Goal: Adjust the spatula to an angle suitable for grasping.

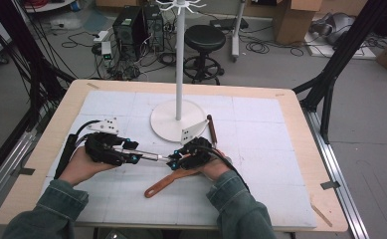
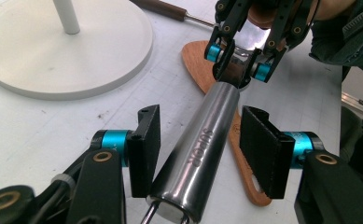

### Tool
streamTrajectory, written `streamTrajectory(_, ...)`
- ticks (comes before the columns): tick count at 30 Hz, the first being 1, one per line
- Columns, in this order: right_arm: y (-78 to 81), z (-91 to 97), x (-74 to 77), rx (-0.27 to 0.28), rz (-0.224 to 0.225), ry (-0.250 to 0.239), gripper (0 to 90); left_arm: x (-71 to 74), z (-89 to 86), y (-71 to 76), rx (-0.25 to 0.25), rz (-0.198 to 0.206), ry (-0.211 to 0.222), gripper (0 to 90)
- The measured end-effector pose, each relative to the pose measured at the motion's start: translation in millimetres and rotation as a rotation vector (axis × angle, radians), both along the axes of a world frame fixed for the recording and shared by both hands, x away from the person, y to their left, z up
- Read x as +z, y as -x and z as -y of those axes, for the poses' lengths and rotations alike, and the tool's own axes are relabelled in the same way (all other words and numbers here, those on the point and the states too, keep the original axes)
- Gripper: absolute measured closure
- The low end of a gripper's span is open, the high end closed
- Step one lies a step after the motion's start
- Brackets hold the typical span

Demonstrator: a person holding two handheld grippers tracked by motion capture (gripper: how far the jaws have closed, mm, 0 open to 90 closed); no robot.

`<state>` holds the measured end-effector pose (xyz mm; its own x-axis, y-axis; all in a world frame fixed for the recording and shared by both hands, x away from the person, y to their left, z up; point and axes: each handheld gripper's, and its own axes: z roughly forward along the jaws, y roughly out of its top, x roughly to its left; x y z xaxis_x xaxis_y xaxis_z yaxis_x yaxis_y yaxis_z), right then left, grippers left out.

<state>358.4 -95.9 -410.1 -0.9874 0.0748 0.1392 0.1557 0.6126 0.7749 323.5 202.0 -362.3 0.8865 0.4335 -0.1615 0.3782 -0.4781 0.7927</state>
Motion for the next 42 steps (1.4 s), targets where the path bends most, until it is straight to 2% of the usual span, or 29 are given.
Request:
streamTrajectory(4, 0.2, -0.2, 0.0, -0.001, 0.0, -0.002, 72.4, -0.1, -3.8, 0.4, 0.021, -0.001, 0.011, 47.8)
streamTrajectory(14, -0.7, 1.3, 1.2, -0.011, 0.005, -0.022, 72.8, -0.3, -10.9, 0.8, 0.035, 0.007, 0.021, 45.4)
streamTrajectory(42, -3.3, 9.6, 6.7, -0.051, 0.001, -0.06, 73.3, -1.0, -19.8, 0.6, 0.05, 0.014, 0.034, 41.4)
